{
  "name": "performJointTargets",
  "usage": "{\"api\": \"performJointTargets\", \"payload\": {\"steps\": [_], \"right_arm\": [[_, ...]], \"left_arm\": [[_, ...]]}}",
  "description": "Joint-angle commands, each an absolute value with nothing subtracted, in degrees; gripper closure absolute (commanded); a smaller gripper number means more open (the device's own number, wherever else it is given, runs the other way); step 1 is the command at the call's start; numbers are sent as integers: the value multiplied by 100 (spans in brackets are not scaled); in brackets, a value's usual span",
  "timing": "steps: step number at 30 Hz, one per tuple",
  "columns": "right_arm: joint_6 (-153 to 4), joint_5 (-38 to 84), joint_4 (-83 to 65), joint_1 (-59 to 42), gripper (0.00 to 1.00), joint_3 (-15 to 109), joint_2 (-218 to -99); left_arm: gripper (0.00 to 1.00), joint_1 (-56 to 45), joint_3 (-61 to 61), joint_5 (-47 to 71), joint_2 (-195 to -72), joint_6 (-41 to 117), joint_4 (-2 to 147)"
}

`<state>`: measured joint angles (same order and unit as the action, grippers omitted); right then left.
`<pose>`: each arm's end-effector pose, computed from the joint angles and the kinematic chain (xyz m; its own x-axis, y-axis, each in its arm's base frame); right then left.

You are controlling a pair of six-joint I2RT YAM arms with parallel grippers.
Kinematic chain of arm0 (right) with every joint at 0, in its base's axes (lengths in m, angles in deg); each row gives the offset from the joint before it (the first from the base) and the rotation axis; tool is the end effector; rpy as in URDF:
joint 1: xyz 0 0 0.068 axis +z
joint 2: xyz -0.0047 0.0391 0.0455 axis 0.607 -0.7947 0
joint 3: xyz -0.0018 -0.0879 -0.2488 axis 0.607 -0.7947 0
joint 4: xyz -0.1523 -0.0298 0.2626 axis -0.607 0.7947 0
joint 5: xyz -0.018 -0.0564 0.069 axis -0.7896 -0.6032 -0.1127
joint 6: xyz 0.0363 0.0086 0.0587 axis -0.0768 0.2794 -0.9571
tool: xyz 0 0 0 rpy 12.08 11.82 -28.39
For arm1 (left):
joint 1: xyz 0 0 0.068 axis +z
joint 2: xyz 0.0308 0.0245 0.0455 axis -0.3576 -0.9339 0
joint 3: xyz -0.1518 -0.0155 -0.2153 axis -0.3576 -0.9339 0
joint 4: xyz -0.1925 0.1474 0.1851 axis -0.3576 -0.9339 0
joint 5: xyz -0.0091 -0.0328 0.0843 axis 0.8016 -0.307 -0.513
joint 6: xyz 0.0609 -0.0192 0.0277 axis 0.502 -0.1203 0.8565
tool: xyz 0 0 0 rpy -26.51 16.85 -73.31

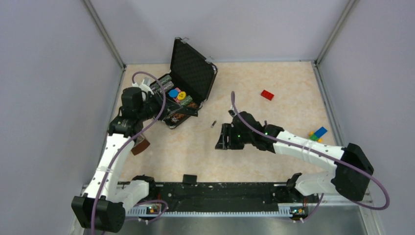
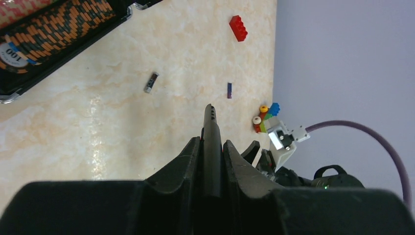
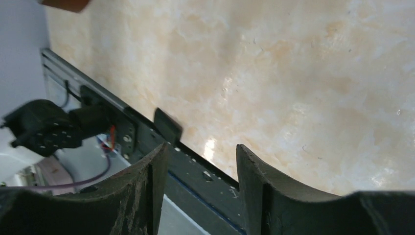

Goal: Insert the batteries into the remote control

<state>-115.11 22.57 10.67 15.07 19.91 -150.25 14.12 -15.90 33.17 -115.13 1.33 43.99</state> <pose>0.1939 0.2635 0.2014 -0.9066 0.0159 -0.4217 -0.2567 0.7723 0.5810 0.2789 -0.0612 0.3244 -0.7073 -0.5688 -0.4197 0.0104 0.5853 -0.8108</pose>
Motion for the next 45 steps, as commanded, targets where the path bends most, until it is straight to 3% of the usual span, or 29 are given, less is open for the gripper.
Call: {"api": "performJointTargets", "payload": {"steps": [1, 10, 18, 23, 28, 45], "right_arm": [[-10881, 1623, 1313, 2087, 46, 2489, -15416], [-11661, 146, 1937, 2202, 44, 3097, -16073], [-12075, -153, 2417, 1588, 54, 4143, -17012], [-12195, -138, 2436, 1261, 57, 4377, -17301], [-12214, -132, 2418, 1116, 57, 4263, -17244], [-10474, -72, 2643, -438, 51, 2997, -15854]], "left_arm": [[100, 1418, -1284, 2892, -11308, 505, 4156], [100, 1418, -1318, 2661, -11210, 611, 3937], [100, 1418, -1615, 2813, -10829, 927, 4008], [100, 1418, -2003, 4015, -10586, 1275, 4883], [100, 1410, -2416, 5274, -10262, 1811, 5874], [100, 1410, -2284, 6829, -10441, 2307, 6097]]}}
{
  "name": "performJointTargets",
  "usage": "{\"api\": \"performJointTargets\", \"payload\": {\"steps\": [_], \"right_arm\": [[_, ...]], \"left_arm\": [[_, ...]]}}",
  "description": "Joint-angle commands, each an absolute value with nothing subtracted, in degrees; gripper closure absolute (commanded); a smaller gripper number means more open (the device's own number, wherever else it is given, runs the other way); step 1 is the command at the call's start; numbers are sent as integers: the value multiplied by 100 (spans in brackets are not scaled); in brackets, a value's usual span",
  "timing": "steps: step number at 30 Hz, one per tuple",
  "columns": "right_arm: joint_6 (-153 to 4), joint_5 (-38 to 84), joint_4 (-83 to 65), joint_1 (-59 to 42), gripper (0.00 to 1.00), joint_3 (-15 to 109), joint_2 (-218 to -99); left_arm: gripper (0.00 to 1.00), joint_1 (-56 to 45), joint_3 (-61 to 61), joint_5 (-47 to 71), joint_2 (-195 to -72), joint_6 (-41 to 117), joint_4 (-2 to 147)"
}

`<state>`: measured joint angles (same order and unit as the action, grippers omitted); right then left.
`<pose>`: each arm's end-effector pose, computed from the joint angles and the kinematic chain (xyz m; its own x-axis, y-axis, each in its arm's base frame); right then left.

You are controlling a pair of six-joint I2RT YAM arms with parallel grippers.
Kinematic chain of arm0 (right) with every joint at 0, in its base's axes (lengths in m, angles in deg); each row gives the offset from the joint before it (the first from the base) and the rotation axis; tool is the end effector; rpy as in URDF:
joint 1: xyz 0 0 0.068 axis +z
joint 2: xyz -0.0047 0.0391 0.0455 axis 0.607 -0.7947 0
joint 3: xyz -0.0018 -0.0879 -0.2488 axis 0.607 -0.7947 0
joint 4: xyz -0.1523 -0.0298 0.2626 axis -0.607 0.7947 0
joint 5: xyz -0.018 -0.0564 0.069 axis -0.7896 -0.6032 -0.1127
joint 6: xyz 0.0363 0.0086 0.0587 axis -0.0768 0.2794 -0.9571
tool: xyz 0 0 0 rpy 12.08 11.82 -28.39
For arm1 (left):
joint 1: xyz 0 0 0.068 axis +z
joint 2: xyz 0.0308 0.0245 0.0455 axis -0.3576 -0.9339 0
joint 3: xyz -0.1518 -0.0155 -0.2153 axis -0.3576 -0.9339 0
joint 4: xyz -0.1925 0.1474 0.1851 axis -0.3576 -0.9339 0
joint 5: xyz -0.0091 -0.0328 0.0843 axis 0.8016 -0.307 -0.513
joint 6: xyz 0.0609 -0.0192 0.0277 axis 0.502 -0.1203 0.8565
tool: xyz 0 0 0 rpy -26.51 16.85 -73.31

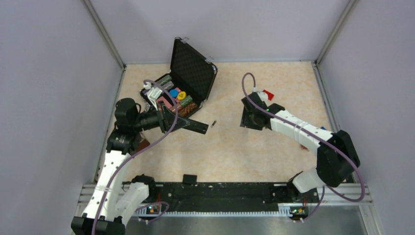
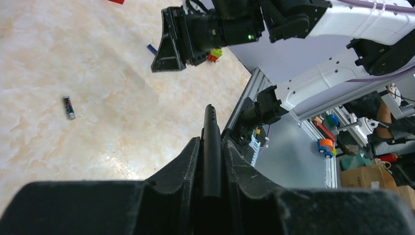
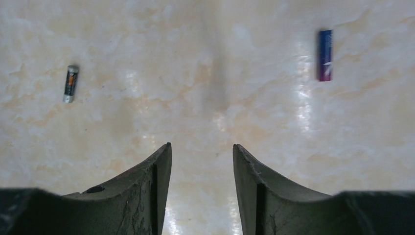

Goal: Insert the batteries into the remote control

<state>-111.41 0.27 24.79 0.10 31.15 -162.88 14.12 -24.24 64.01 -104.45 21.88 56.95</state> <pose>0.2883 0.2022 0.1850 -0.8306 0.1999 -0.5198 0.1237 0.9763 0.1777 0.2276 -0.0766 0.3426 -0.6081 -0.1590 -0.7778 0.6975 0.3608 -0.6191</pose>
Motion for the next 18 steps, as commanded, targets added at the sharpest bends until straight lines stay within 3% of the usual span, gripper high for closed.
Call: {"api": "performJointTargets", "payload": {"steps": [1, 8, 18], "right_arm": [[-10411, -86, 2698, -573, 51, 2972, -15828], [-10212, -396, 2953, -1299, 51, 3031, -16081], [-9835, -897, 2927, -1655, 59, 3216, -17059]], "left_arm": [[100, 1410, -2277, 6821, -10448, 2304, 6106], [100, 1410, -2284, 6673, -10481, 2187, 6085], [100, 1410, -2296, 6615, -10496, 2083, 6076]]}}
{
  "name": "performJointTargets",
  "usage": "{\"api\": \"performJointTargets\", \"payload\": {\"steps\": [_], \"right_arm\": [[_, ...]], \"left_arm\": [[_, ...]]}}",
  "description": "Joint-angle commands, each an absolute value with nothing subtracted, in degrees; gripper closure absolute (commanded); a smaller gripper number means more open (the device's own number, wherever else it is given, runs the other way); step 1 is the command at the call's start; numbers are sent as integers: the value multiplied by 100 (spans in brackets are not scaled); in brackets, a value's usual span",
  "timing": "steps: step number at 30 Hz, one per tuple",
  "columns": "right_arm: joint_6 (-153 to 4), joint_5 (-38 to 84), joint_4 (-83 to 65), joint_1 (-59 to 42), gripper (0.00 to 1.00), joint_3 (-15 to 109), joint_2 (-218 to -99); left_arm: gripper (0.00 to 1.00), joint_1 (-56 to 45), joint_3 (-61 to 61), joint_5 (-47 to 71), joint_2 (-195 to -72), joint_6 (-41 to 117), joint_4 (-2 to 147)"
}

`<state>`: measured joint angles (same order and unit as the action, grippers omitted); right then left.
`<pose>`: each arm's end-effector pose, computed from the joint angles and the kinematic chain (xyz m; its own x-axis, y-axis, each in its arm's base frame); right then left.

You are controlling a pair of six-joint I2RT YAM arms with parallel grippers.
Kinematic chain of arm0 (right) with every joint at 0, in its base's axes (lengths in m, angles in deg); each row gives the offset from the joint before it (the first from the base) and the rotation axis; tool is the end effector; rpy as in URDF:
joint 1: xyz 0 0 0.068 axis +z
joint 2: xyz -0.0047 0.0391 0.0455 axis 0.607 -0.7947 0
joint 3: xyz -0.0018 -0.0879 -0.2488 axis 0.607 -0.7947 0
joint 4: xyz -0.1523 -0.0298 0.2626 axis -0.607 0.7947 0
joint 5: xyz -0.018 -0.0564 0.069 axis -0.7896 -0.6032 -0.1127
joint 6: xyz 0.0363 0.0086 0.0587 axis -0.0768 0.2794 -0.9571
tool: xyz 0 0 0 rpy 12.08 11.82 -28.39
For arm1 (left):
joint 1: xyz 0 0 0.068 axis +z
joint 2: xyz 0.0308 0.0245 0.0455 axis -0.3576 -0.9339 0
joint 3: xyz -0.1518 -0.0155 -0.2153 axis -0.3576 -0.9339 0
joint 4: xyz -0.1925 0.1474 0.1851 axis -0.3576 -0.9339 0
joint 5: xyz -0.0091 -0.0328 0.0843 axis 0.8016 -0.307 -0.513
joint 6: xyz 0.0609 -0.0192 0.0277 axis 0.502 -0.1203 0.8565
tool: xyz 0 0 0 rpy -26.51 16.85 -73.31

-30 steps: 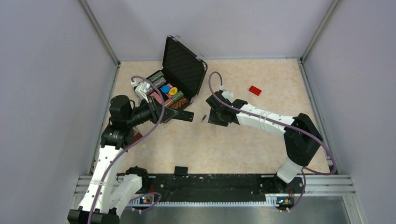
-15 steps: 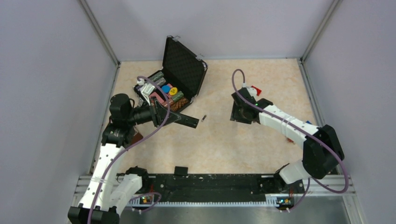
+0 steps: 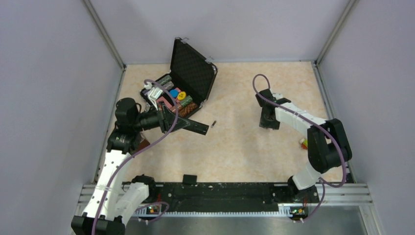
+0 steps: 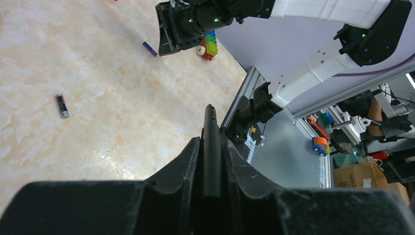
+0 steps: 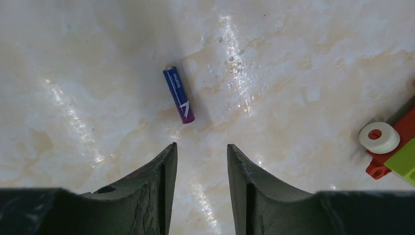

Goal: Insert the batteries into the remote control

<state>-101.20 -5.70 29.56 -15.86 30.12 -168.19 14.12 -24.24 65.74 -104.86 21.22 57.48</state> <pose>0.3262 0.1066 0.1459 -0.8636 0.2094 -0.4586 0.2889 0.9510 -0.1099 0.2278 -0.0775 0.3423 -0.6197 -0.1501 -0.7703 0.7015 0.3342 -0.6295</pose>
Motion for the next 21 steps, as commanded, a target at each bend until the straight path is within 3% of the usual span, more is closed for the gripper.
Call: {"api": "performJointTargets", "payload": {"steps": [1, 11, 21], "right_arm": [[-9699, -891, 2849, -1658, 59, 3242, -17116], [-8669, -378, 2192, -1858, 58, 3500, -17695], [-8353, 465, 1930, -2276, 73, 3407, -17809]], "left_arm": [[100, 1410, -2296, 6620, -10498, 2048, 6076], [100, 1410, -2434, 6793, -10541, 1927, 5947], [100, 1403, -2501, 6900, -10667, 1653, 6137]]}}
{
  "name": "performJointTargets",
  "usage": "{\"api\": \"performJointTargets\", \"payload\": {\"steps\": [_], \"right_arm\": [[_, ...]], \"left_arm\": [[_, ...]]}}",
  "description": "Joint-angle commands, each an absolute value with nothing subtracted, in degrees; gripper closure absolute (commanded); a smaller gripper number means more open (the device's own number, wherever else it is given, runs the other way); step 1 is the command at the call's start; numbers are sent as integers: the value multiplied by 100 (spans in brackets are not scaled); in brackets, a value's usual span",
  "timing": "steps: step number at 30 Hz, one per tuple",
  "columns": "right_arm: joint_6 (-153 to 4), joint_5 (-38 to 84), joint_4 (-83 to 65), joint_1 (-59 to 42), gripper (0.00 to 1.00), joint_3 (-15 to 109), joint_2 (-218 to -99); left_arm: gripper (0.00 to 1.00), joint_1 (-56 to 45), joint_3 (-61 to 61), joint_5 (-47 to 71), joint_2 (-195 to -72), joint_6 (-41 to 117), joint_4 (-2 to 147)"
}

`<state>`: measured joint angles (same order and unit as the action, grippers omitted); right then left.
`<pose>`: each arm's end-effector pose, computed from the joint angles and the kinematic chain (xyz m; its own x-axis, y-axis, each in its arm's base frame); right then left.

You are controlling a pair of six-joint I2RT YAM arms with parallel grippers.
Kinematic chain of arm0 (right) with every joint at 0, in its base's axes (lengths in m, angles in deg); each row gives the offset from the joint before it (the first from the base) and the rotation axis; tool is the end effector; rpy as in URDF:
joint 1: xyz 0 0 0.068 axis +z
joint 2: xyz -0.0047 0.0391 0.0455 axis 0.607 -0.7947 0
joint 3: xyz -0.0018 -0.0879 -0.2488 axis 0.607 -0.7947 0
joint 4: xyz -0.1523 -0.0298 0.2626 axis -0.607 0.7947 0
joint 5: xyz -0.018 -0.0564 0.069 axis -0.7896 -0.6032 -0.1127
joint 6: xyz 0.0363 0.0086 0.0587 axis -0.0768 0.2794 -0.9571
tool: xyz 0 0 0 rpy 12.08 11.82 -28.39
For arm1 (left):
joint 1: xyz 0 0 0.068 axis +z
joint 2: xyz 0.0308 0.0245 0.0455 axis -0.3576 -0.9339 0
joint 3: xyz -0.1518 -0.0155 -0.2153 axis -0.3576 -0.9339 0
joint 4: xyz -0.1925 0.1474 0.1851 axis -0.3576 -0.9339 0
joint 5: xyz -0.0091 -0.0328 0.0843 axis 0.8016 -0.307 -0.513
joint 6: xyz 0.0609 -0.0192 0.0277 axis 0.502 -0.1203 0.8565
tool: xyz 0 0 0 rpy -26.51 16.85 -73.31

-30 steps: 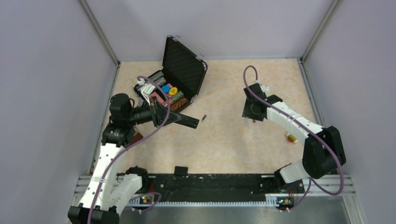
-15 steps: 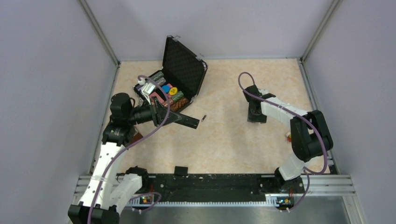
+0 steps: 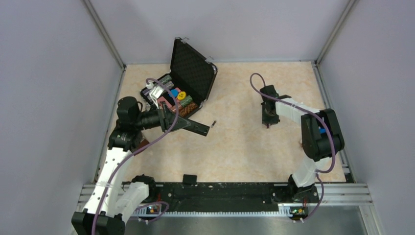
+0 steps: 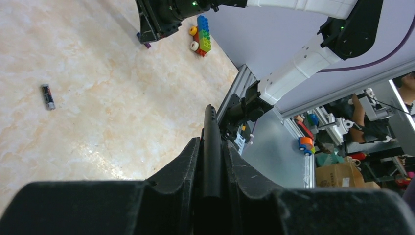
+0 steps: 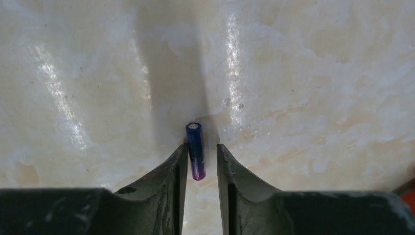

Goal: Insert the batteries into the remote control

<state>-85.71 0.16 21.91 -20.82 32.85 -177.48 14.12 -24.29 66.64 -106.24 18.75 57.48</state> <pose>0.3619 0.0919 0.1100 -0.9153 0.0354 -0.4011 0.0968 0.9863 -0.1338 0.2325 -0.0785 0.3369 -0.6703 -0.1547 -0.7258 0.6622 0.3168 -0.6791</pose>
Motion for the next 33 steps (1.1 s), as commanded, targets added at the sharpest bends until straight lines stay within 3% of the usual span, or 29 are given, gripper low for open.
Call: {"api": "performJointTargets", "payload": {"steps": [1, 6, 10, 15, 24, 33], "right_arm": [[-8335, 590, 1895, -2302, 77, 3402, -17823], [-8274, 1002, 1757, -2318, 92, 3313, -17811], [-8317, 1390, 1621, -2306, 96, 3201, -17515], [-8423, 1980, 1509, -2066, 97, 3091, -16471], [-8739, 1905, 1552, -151, 94, 3801, -14470], [-8456, 2260, 751, 1018, 92, 4403, -13976]], "left_arm": [[100, 1401, -2548, 6925, -10694, 1601, 6171], [100, 1385, -2692, 6997, -10829, 1492, 6186], [100, 1338, -2741, 6999, -10961, 1441, 6190], [100, 1175, -2811, 6952, -11119, 1411, 6195], [100, 996, -2697, 7080, -11177, 845, 6865], [100, 447, -2578, 7051, -11465, -516, 8242]]}}
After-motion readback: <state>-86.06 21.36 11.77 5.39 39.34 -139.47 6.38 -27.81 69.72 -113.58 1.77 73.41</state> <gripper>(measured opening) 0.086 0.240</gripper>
